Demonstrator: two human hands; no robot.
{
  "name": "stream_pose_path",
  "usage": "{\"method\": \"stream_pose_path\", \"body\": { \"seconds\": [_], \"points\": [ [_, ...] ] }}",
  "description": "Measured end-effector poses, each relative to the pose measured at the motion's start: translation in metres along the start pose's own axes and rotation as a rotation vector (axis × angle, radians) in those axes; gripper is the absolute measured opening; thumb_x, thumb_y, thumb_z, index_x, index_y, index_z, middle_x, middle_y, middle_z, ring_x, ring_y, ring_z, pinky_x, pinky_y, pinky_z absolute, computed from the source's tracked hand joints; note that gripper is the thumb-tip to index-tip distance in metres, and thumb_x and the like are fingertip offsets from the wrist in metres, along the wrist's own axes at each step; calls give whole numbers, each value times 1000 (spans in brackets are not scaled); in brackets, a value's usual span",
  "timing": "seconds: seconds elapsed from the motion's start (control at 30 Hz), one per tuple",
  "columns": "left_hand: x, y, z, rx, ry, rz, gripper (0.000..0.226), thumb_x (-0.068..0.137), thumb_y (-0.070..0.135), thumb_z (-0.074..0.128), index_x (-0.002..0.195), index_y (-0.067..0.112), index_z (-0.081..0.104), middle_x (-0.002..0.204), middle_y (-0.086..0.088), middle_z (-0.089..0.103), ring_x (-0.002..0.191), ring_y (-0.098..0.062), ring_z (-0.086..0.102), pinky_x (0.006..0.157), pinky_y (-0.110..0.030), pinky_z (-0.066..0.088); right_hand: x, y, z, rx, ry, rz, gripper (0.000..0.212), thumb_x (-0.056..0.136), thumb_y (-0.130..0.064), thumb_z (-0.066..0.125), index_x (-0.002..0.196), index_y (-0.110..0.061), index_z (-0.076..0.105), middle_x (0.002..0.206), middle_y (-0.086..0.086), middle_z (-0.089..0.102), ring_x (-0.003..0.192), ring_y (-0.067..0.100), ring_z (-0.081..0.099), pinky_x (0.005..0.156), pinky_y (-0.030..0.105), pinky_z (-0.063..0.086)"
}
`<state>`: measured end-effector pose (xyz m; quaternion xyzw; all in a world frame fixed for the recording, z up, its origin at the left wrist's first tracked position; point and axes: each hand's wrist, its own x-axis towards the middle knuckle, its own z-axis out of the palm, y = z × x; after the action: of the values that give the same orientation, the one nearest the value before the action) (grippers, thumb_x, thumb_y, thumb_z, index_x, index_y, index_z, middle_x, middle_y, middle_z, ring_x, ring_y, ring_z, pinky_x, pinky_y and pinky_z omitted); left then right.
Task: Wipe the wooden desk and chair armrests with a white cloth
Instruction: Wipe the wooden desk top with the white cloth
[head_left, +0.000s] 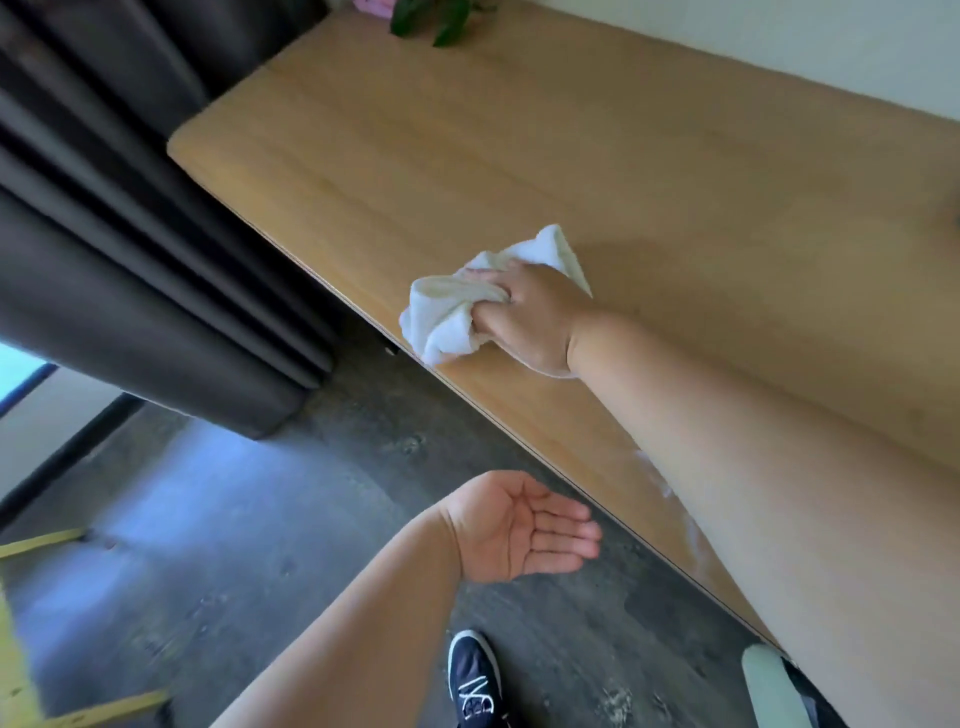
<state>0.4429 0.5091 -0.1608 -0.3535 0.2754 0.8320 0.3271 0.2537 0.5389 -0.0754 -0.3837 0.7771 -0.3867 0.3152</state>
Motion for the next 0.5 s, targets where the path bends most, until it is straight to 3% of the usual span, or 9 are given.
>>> {"method": "stream_pose_path", "body": {
  "seconds": [0.13,0.2,0.23,0.3,0.4,0.43,0.47,0.5],
  "points": [
    [0,-7,15,38,-99,-81,48,91,22,44,111,-9,75,114,-25,76,109,-36,73,94,-44,60,-47,14,-5,90,-73,-9,19,75,-52,50,72,-42,65,83,-12,59,81,13,56,77,39,47],
    [0,-12,26,38,-115,-100,50,92,23,42,113,-9,73,118,-26,74,113,-37,72,96,-44,58,-73,24,-14,61,-127,15,25,74,-54,50,62,-34,59,81,3,60,90,25,63,85,51,50],
    [1,-14,31,35,-124,-111,51,93,24,42,114,-10,72,119,-27,74,114,-38,71,96,-45,58,-87,30,-19,37,-151,16,27,76,-54,50,61,-34,59,84,7,64,103,26,65,92,54,51],
    [3,-21,39,30,-145,-128,51,94,25,43,116,-11,71,121,-29,72,116,-40,70,96,-45,58,-113,42,-28,31,-199,-9,25,82,-52,48,68,-39,66,87,-9,68,120,21,60,101,54,48],
    [11,-33,51,57,-170,-149,53,97,32,48,119,-12,69,125,-31,69,120,-41,67,99,-46,57,-151,64,-38,20,-226,1,35,87,-56,45,113,-58,69,118,-37,64,146,-1,28,119,26,20],
    [14,-38,56,72,-167,-157,55,96,35,52,119,-12,69,125,-31,69,120,-41,68,99,-46,57,-163,72,-41,36,-222,-9,39,89,-54,45,121,-54,68,123,-36,63,145,-6,26,118,21,17],
    [17,-41,60,88,-159,-168,56,94,36,55,119,-12,70,125,-30,70,119,-40,68,98,-45,57,-173,78,-44,70,-220,-17,36,92,-48,47,119,-44,72,117,-31,67,138,-7,36,116,19,21],
    [19,-44,64,99,-141,-181,55,92,35,56,118,-11,71,125,-30,70,118,-39,69,97,-45,58,-183,81,-47,132,-223,-30,30,95,-39,49,103,-27,75,98,-21,70,119,-2,52,110,22,34]
  ]
}}
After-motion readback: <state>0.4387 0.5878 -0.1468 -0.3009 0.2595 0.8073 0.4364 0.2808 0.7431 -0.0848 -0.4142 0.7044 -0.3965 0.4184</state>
